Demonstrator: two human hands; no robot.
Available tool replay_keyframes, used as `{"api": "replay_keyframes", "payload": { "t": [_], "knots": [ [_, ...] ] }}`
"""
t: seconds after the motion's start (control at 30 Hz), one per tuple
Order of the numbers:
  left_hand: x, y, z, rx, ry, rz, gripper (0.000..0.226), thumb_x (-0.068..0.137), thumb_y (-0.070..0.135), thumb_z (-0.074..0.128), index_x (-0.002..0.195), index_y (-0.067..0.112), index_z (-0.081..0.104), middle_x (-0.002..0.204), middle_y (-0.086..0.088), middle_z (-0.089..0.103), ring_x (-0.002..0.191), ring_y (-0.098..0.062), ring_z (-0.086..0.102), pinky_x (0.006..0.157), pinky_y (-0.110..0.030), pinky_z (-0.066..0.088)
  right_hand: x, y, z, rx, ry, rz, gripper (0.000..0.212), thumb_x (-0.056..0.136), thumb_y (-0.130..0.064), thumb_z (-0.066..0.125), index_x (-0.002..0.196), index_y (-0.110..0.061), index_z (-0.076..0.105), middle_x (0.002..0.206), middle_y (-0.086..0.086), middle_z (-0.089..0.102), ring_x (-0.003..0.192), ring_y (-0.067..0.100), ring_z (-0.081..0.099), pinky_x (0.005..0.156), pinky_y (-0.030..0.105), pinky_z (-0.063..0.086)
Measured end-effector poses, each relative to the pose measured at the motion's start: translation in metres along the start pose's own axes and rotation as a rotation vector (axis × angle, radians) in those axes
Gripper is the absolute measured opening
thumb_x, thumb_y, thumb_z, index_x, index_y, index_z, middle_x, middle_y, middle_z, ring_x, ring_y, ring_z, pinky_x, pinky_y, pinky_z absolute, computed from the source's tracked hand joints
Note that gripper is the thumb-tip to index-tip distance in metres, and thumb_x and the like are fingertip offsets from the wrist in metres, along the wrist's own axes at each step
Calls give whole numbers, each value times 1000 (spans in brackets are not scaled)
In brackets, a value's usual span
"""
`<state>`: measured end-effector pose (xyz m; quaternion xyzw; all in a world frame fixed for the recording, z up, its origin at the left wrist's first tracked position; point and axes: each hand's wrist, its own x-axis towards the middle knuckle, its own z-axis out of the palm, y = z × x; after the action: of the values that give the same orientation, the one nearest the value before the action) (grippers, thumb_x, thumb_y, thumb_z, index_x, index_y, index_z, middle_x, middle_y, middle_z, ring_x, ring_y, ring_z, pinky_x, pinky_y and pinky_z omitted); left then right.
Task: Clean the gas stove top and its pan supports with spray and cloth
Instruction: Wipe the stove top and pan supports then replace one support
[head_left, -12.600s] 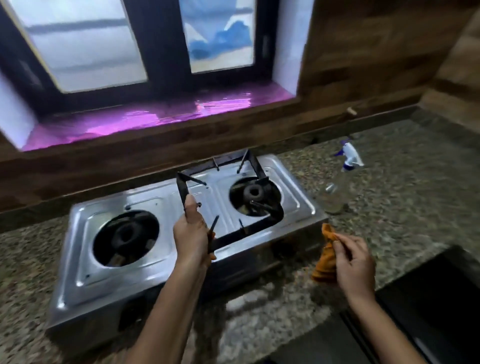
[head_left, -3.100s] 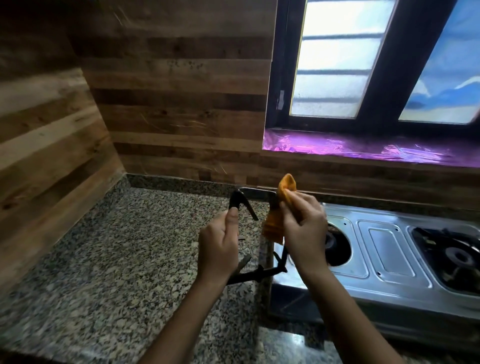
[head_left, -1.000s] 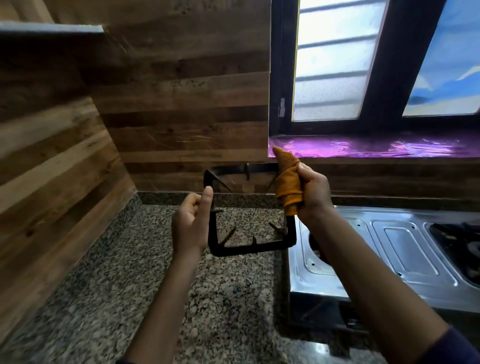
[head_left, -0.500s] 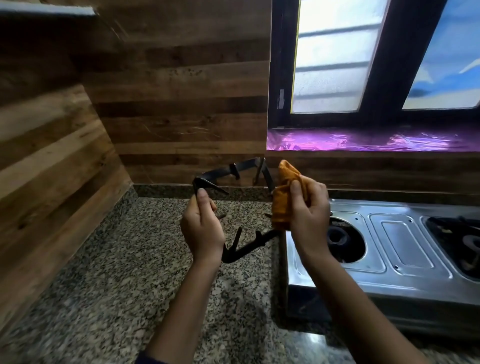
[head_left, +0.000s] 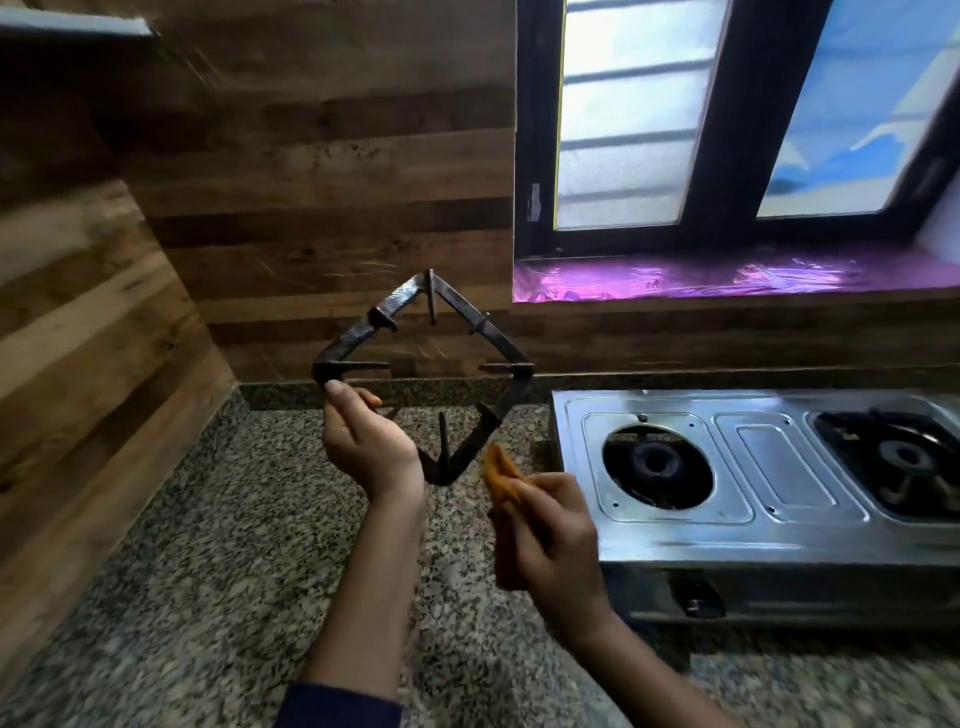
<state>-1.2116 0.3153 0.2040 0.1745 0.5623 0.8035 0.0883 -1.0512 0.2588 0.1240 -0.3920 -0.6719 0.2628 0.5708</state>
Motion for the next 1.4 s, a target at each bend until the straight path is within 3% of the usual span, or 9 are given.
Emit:
{"api": "replay_keyframes", "payload": {
  "t": [0.17,0.3,0.47,0.6,0.83,1.03,1.2,1.3,1.4],
  "knots": [
    [-1,-9,-12,-91,-78,-147,45,100,43,39,62,20,46,61,4,47,53,-12,39,56,-30,31,32,-18,-27,-117,272,-55,23,90,-10,62,111,-7,70,104,3,54,102,6,53,89,18,42],
    [-29,-13,-13,-142,-199,-266,44,103,39,40,64,18,45,61,7,44,50,-7,36,49,-24,27,50,-15,-25,-361,86,-186,30,85,-8,68,114,-8,71,113,10,57,106,18,52,93,22,41],
    [-51,-25,-16,-84,-239,-121,43,104,35,37,65,19,45,62,4,44,52,-8,39,53,-27,30,21,32,-57,-446,-107,-203,29,85,-7,66,114,-6,69,115,13,56,106,28,54,94,35,46],
    [-82,-34,-4,-8,-284,-94,43,103,38,36,64,21,46,60,3,44,46,-6,38,50,-28,29,11,54,-97,-356,56,-75,22,91,-10,60,110,-8,70,108,4,54,104,25,55,85,45,49],
    [-171,-32,84,-140,-320,-140,44,98,40,39,59,22,47,54,9,45,52,-10,40,54,-27,31,39,77,-199,-362,81,-111,30,89,-5,63,118,-7,67,116,8,53,110,20,53,97,29,45],
    [-297,-34,168,-162,-375,-278,45,104,33,38,61,19,44,53,10,45,48,-2,41,54,-16,35,24,134,-360,-360,518,189,19,91,-6,62,106,-15,71,106,2,53,97,-9,51,87,7,39],
    [-400,-48,204,-100,-567,-379,44,103,38,39,62,21,46,50,12,45,48,-6,40,50,-21,33,-3,181,-495,-468,870,394,22,87,-15,64,105,-3,71,104,10,57,95,5,50,94,16,40],
    [-438,-60,206,7,-712,-375,46,99,48,38,62,23,50,57,0,40,51,-16,36,49,-27,29,-27,201,-548,-515,982,540,22,86,-9,68,107,-2,70,108,16,56,96,14,52,88,5,34],
    [-473,-61,214,87,-786,-355,47,104,40,36,64,17,48,58,-5,36,49,-16,33,45,-25,26,-51,229,-581,-559,1015,664,21,85,-7,68,106,-3,70,115,18,56,105,27,56,90,11,33]
  ]
}}
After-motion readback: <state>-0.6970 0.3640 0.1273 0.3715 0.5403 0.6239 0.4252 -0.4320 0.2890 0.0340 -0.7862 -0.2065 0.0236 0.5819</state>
